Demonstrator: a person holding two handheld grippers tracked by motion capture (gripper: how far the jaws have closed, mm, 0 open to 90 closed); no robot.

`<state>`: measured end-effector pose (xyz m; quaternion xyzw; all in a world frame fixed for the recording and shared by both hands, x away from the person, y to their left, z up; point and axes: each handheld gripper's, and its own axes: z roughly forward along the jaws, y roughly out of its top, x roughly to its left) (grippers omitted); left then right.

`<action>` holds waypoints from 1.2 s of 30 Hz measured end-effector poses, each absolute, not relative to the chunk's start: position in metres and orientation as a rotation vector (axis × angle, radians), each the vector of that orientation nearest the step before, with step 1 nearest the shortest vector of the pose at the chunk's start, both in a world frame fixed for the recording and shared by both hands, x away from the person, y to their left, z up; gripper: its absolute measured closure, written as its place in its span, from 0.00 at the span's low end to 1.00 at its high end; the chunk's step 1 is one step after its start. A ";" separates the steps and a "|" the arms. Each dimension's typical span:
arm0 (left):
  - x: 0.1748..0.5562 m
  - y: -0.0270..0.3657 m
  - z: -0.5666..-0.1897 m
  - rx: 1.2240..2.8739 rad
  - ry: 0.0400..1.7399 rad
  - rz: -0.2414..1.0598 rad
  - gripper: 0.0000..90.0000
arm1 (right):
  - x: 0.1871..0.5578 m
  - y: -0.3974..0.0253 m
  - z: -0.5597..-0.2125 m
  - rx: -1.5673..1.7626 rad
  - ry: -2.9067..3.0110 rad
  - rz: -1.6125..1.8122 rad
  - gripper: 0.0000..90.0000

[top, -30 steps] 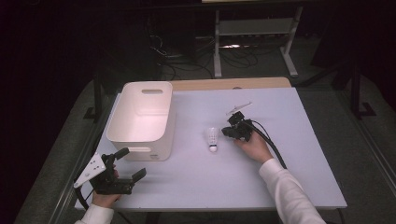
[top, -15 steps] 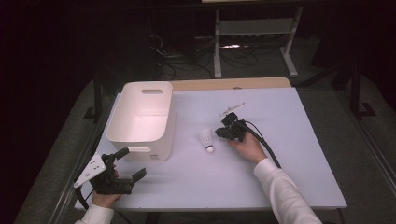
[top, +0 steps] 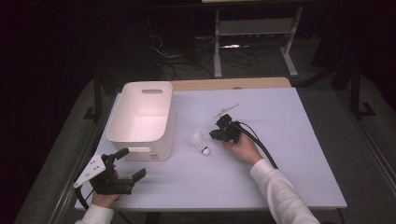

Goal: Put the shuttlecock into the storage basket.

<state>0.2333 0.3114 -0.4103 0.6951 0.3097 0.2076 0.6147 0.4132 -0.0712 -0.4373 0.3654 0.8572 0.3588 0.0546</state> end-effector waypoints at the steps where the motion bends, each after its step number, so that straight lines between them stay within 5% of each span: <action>1: 0.233 0.311 -0.410 1.603 0.713 0.478 0.00 | 0.413 -0.070 -0.437 1.101 2.607 1.093 0.93; 19: 0.233 0.313 -0.410 1.614 0.710 0.484 0.00 | 0.393 -0.047 -0.430 0.971 2.676 1.148 0.87; 36: 0.233 0.312 -0.410 1.614 0.713 0.483 0.00 | 0.385 -0.064 -0.414 0.929 2.698 1.155 0.36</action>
